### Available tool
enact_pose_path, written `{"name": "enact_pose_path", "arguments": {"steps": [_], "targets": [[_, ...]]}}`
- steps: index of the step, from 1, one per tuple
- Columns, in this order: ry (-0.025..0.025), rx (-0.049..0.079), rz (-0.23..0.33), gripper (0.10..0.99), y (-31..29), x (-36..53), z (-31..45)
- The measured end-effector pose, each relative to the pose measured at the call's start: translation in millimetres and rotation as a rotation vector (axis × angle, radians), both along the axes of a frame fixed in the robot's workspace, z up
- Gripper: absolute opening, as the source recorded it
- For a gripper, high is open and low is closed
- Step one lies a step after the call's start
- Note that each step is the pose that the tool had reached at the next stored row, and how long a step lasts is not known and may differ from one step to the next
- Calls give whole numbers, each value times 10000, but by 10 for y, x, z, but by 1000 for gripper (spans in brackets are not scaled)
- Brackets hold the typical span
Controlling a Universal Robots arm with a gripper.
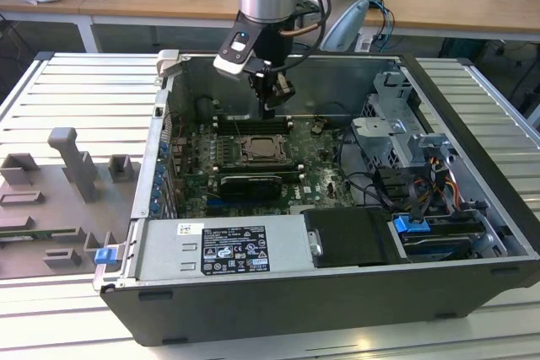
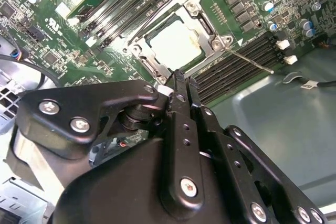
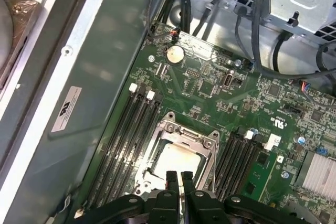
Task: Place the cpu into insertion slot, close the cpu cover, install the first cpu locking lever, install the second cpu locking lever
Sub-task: 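Install the first cpu locking lever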
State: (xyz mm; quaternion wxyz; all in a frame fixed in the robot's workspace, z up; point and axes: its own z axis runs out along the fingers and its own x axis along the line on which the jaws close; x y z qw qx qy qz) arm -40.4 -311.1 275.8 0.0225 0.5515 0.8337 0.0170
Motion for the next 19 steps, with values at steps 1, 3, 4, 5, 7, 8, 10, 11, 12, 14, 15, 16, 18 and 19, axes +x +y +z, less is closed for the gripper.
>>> {"name": "enact_pose_path", "arguments": {"steps": [1, 3, 4, 5, 7, 8, 10, 11, 12, 14, 15, 16, 18, 19], "targets": [[0, 0, 49, 169, 0, 0, 0], [0, 0, 184, 169, 0, 0, 0], [0, 0, 252, 169, 0, 0, 0], [0, 0, 296, 169, 0, 0, 0], [0, 1, 400, 169, 0, 0, 0], [0, 0, 440, 169, 0, 0, 0], [0, 0, 508, 169, 0, 0, 0], [0, 0, 532, 169, 0, 0, 0], [0, 1, 554, 169, 0, 0, 0], [0, 0, 613, 169, 0, 0, 0], [0, 0, 646, 169, 0, 0, 0], [0, 0, 698, 169, 0, 0, 0], [0, 0, 807, 169, 0, 0, 0], [0, 0, 845, 169, 0, 0, 0]]}}
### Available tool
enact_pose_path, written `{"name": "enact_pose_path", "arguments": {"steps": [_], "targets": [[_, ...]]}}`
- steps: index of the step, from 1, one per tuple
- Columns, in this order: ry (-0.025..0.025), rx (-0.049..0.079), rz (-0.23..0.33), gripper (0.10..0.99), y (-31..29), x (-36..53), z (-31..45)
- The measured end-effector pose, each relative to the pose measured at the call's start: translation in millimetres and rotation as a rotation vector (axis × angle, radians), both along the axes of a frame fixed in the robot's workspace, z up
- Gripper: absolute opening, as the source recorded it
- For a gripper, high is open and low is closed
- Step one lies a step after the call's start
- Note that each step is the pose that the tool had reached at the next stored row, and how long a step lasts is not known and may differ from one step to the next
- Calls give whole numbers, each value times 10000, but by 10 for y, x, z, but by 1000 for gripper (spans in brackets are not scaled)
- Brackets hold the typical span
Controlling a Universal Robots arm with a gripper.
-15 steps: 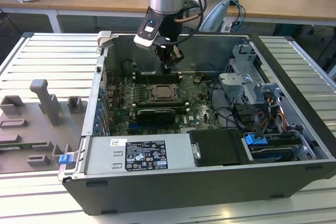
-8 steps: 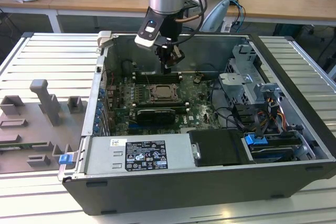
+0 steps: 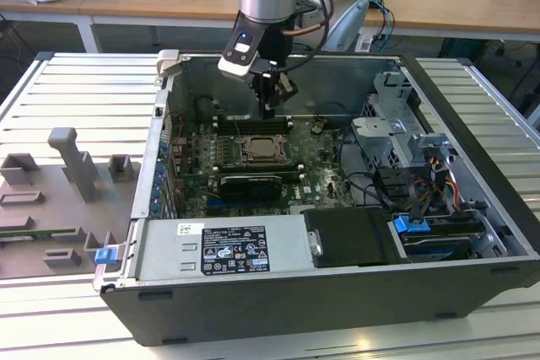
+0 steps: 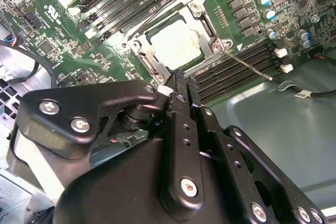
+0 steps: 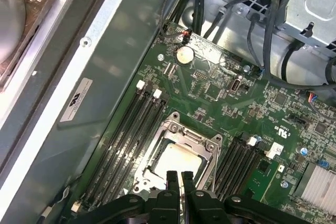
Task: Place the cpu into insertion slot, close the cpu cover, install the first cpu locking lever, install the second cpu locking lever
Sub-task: 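Install the first cpu locking lever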
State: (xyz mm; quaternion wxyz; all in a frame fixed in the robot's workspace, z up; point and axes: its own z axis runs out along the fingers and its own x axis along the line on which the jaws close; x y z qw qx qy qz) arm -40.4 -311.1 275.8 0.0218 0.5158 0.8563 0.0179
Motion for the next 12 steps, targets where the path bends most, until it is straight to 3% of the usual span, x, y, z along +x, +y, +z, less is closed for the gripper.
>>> {"name": "enact_pose_path", "arguments": {"steps": [12], "targets": [[0, 0, 463, 169, 0, 0, 0]]}}
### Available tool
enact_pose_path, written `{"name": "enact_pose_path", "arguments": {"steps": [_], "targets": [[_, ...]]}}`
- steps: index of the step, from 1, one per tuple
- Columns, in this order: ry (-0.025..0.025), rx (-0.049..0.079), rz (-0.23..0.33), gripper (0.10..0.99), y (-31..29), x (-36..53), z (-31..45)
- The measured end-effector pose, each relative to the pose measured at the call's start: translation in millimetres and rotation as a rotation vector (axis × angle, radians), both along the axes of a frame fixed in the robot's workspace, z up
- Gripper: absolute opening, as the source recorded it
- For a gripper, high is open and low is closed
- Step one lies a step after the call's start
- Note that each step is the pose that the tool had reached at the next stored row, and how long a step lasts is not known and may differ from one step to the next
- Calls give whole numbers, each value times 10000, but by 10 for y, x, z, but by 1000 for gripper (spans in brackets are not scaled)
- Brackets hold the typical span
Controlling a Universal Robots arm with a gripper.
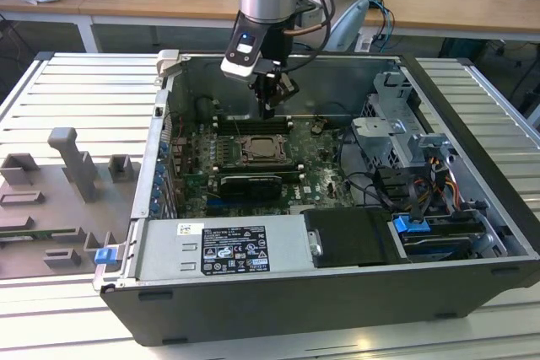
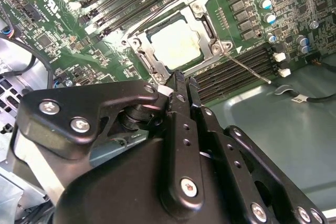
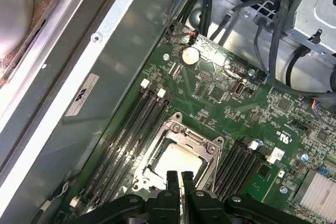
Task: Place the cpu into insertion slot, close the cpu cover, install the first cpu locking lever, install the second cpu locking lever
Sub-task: 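Install the first cpu locking lever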
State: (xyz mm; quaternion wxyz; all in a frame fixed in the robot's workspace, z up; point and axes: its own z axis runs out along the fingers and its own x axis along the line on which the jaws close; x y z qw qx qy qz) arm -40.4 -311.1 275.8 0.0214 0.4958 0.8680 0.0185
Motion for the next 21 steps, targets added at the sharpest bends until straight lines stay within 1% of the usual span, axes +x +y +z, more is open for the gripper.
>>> {"name": "enact_pose_path", "arguments": {"steps": [9, 11, 14, 15, 16, 21], "targets": [[0, 0, 228, 169, 0, 0, 0], [0, 0, 347, 169, 0, 0, 0], [0, 0, 880, 169, 0, 0, 0], [0, 0, 1232, 169, 0, 0, 0], [0, 0, 1452, 169, 0, 0, 0], [1, 0, 2068, 169, 0, 0, 0]]}}
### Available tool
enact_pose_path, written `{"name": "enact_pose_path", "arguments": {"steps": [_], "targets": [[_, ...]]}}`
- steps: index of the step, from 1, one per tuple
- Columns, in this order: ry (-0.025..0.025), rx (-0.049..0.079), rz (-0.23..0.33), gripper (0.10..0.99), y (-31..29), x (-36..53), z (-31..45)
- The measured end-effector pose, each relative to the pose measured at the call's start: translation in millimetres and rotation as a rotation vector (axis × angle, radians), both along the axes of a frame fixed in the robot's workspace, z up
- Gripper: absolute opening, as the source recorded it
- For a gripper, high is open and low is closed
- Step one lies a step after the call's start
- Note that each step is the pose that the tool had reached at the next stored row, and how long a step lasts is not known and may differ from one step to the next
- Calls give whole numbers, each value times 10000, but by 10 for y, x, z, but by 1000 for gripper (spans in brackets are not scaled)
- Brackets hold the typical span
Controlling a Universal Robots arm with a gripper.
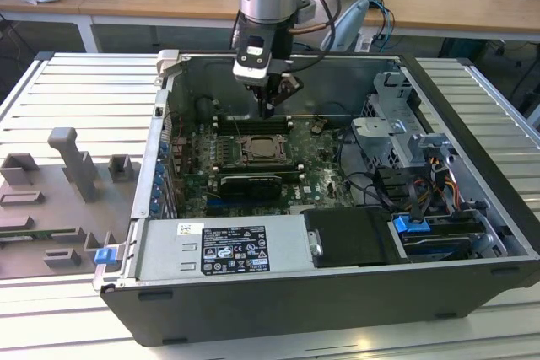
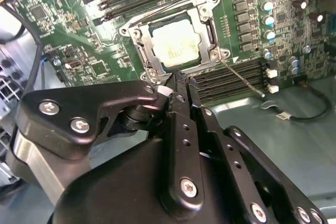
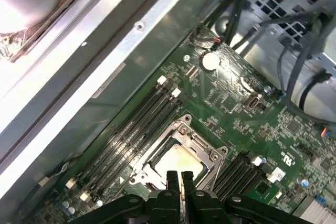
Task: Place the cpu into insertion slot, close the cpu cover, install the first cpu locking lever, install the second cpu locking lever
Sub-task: 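Install the first cpu locking lever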
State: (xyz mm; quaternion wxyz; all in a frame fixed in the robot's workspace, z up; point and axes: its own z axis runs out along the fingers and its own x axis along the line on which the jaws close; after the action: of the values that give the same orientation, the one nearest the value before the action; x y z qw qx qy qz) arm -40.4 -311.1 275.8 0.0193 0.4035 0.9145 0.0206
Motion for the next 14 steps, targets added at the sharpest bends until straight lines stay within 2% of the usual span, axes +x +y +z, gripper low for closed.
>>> {"name": "enact_pose_path", "arguments": {"steps": [7, 12, 14], "targets": [[0, 0, 1281, 169, 0, 0, 0], [0, 0, 2451, 169, 0, 0, -1], [23, 4, 2910, 169, 0, 1, -1]]}}
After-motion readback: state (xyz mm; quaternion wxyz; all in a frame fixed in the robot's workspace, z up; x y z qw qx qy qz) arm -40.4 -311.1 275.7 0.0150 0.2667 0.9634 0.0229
